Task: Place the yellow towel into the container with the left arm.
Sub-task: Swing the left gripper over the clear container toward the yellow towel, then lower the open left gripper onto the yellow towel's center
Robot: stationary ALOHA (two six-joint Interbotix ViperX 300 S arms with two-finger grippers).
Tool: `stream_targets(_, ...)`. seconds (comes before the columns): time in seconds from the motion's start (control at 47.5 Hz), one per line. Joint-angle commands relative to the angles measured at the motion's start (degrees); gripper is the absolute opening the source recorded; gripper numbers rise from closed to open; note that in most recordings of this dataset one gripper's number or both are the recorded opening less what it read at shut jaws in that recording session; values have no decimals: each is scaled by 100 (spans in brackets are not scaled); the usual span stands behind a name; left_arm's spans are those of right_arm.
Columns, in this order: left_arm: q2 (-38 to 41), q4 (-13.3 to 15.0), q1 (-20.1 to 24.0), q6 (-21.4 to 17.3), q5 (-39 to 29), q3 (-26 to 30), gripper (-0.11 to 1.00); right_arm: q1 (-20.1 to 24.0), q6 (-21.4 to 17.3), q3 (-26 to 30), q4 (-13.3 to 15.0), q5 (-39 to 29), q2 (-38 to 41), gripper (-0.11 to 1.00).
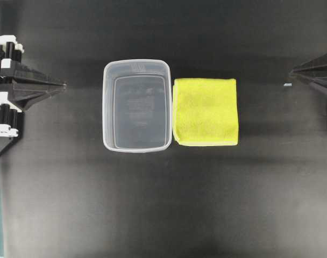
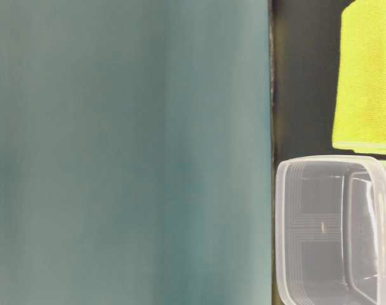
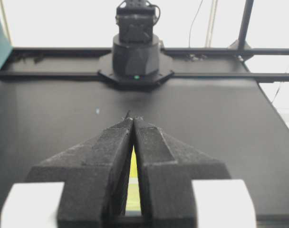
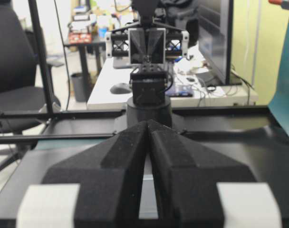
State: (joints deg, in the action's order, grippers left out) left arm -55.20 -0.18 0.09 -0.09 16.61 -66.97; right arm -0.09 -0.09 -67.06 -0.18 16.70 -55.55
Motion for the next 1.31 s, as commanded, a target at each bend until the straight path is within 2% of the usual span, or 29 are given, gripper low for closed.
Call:
stream_targets(0.0, 105, -211, 70, 193, -105, 413, 6, 79, -79, -9, -35, 26, 62, 1)
stream_targets(0.063, 202, -211, 97, 281, -281, 589, 2, 141, -141, -18, -158, -44, 18, 7)
stream_targets(0.147, 352, -220, 79, 378, -563, 826, 0, 176, -334, -9, -185, -229, -62, 0)
stream_targets(0.274, 686, -220, 53, 439, -1107, 1222, 0, 229, -633, 26, -176, -756, -229, 0)
stream_targets(0.569, 1846, -220, 97, 378, -2355, 2408, 0, 272, -659, 70, -167, -1995, -545, 0)
stream_targets(0.843, 3076, -229, 62, 308, -3199, 3393, 0, 264, -642, -18, -167, -2153, -905, 1)
stream_targets(0.906, 3366, -229, 53, 281, -3419, 3665, 1, 264, -633, -53, -158, -2180, -1002, 7)
stream_targets(0.99, 3832, -229, 53, 211, -3876, 4122, 2, 211, -633, -123, -149, -2276, -1107, 27)
stream_targets(1.074, 4280, -229, 79, 158, -4377, 4562, 10, 229, -580, -141, -141, -2355, -1151, 55)
stream_targets(1.159, 4772, -229, 114, 149, -5001, 5062, 29, 299, -492, -149, -79, -2382, -1178, 75)
stream_targets(1.201, 5001, -229, 123, 149, -5229, 5282, 42, 299, -404, -149, -70, -2382, -1195, 79)
stream_targets(1.285, 5449, -229, 158, 141, -5643, 5766, 66, 299, -308, -132, -70, -2382, -1248, 74)
